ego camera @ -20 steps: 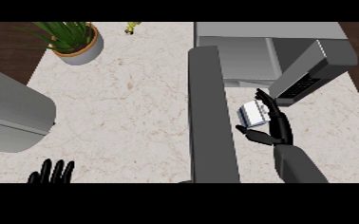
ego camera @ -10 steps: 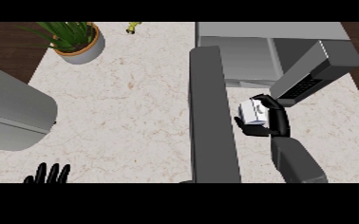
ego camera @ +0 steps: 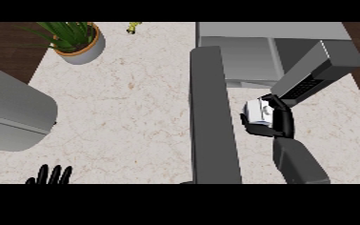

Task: Pick up the milk, place it into the microwave and close the microwave

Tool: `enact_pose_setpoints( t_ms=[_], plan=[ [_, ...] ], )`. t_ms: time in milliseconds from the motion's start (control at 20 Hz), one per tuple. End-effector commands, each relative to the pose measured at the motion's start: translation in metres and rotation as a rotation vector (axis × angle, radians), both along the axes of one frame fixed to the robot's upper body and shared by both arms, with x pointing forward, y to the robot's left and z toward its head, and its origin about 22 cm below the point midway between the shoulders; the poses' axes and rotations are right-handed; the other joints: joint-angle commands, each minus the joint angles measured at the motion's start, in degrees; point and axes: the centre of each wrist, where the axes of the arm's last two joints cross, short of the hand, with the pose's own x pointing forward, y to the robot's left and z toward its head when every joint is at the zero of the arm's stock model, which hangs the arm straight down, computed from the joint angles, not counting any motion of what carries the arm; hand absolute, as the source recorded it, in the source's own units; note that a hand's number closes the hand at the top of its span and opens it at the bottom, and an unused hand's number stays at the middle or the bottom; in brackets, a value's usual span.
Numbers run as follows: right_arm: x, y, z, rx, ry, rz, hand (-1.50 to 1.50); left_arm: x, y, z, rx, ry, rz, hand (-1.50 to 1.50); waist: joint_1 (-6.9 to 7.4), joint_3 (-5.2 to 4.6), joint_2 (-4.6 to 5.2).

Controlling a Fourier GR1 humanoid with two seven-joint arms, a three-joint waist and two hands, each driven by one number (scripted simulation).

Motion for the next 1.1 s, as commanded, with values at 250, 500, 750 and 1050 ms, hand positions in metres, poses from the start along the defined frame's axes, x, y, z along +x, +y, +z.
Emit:
enact_pose_setpoints(
  t_ms=[250,500,750,1050],
  plan=[
    [-0.009,-0.001,-0.005,0.001,-0.119,-0.027,1.50,0.006,-0.002,-0.003,-0.009,0.008,0.008,-1.50,-1.14,-0.12,-0.45],
    [-0.009,-0.003,0.002,-0.005,-0.123,-0.011,1.50,0.004,-0.003,0.000,-0.016,-0.003,0.028,-1.50,-2.09,-0.22,-0.86],
    [-0.027,-0.010,0.009,-0.014,-0.155,0.006,1.50,-0.006,-0.009,0.001,-0.025,0.032,-0.023,-1.50,-2.68,-0.27,-1.09],
    [-0.054,0.011,0.038,-0.031,-0.098,0.031,1.50,0.005,-0.007,0.007,-0.027,0.019,-0.019,-1.50,-3.24,-0.33,-1.13]
  ],
)
